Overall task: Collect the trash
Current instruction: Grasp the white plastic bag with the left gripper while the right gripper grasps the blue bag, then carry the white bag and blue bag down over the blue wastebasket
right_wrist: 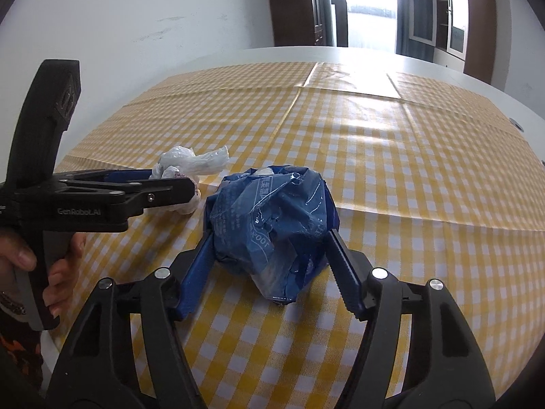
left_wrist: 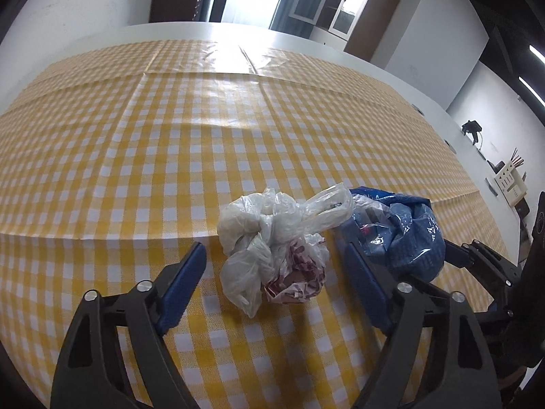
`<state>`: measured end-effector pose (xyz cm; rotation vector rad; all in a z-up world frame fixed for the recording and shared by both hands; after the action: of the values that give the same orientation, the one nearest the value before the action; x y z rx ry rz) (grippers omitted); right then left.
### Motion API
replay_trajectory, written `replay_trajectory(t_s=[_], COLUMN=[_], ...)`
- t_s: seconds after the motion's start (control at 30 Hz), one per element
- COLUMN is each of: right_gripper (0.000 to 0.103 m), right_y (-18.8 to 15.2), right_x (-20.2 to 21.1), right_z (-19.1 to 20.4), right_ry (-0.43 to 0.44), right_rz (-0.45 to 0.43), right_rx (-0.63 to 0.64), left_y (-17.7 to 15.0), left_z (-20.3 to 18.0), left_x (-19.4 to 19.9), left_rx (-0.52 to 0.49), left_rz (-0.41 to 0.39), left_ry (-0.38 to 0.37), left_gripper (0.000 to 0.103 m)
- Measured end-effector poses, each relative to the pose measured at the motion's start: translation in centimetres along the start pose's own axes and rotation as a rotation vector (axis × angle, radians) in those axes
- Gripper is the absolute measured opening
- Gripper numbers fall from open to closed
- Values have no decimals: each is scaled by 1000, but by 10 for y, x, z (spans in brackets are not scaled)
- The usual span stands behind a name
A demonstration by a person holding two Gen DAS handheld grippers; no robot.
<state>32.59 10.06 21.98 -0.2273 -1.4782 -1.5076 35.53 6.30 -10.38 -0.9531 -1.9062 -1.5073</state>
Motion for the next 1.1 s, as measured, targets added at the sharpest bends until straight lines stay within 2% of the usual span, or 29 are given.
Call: replay_trajectory(t_s=[0.03, 0.1, 0.23, 0.37, 0.5, 0.77, 1.1], right_gripper=[35, 33, 27, 26, 26, 26, 26], right_y=[0, -2, -1, 2, -7, -41, -93], right_x=[0, -2, 3, 25, 52, 99, 146], right_z=[0, -2, 2, 10, 15, 29, 48], right_ry=[3, -5, -3, -10, -12, -9, 6], right_rz=[3, 17, 7, -28, -55, -100, -134], right_rx=[3, -4, 12, 40, 53, 45, 51], left_y=[-1, -2, -1, -7, -32, -88, -147], left_z=[2, 1, 3, 1, -7, -31, -51], left_x=[-2, -2, 1, 25, 60, 111, 163], left_rx=[-1, -11, -6, 1, 9, -16, 0], left_rz=[6, -1, -24, -70, -122, -181, -245], left_ry=[6, 12, 28, 39, 33, 59, 48], left_gripper=[63, 55, 51, 50, 50, 50, 50])
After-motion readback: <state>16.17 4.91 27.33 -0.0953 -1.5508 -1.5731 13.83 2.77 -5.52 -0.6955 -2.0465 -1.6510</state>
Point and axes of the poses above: each gripper's, at about its wrist camera, not at the fingertips, and x roughly against the way its jaws point, z to its left, y to its top, the point moved 7 cm from there along -x, roughly the way its jaws point, and after that the axes turned 3 degrees about y, right-handed, at the moved point
